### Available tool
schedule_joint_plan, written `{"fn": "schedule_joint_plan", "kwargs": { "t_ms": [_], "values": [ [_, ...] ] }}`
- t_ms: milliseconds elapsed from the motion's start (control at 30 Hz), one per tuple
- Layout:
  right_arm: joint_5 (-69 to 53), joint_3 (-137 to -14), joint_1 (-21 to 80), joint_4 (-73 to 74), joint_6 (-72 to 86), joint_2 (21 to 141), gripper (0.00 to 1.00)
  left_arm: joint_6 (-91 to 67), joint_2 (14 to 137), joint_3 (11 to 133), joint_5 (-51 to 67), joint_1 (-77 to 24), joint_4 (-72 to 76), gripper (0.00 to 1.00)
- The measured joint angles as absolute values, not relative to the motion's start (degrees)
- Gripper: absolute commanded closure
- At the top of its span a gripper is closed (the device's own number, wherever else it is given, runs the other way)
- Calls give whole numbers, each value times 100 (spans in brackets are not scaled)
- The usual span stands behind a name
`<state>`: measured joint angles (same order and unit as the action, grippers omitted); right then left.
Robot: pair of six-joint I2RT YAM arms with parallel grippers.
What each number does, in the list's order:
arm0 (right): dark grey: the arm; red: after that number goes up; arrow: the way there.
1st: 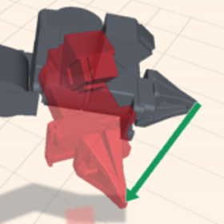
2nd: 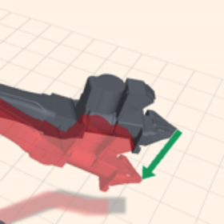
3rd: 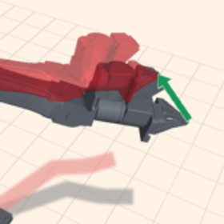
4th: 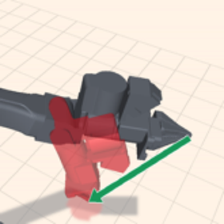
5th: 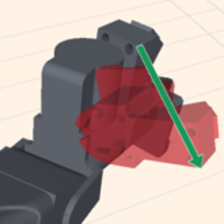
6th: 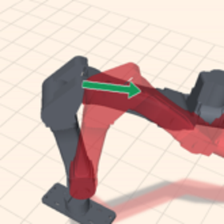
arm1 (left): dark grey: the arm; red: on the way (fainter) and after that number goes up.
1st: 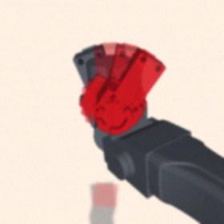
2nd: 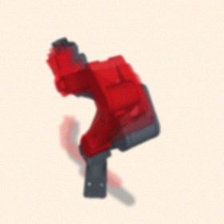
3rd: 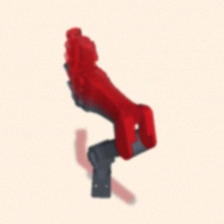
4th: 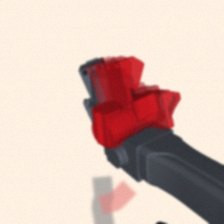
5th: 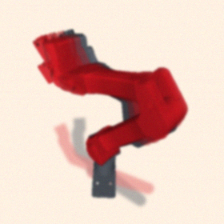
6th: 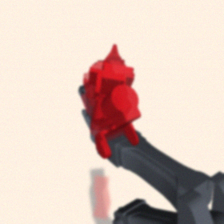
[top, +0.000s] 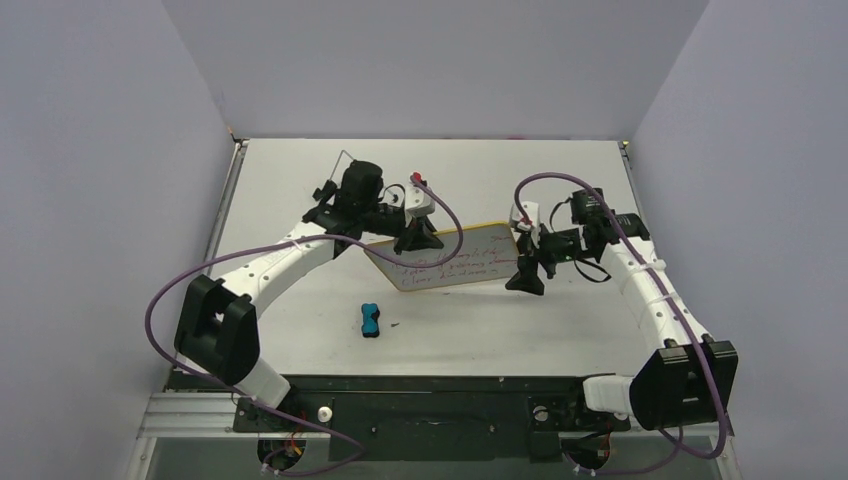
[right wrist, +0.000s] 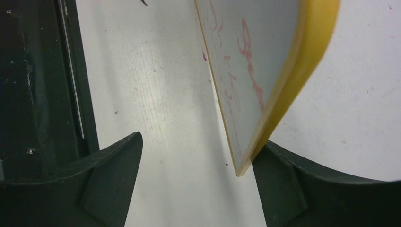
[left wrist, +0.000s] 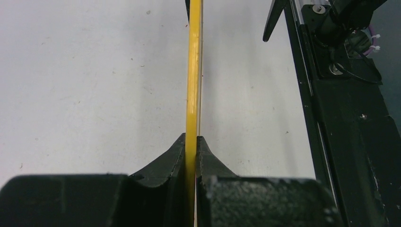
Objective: Erase the whiteboard
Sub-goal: Erase the center of the board with the whiteboard.
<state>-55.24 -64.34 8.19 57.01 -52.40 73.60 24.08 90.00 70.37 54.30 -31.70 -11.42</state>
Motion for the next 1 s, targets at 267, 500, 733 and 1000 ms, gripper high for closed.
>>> {"fn": "schedule_joint_plan", "kwargs": {
  "t_ms": [267,500,733,1000],
  "values": [
    [-6388,-5981,270,6029,-7218,7526,23,2091,8871,6757,5658,-3024,-676,100],
    [-7026,-6593,301,7675,-9612,8919,49,1734,8777,6530,5948,-2926,-355,100],
    [-7297,-6624,513,8274,-10632,9231,89,1433,8709,6394,6337,-2910,-235,100],
    [-7660,-6696,294,8340,-10197,9253,100,1046,8608,6329,6381,-2987,69,90]
  ]
}}
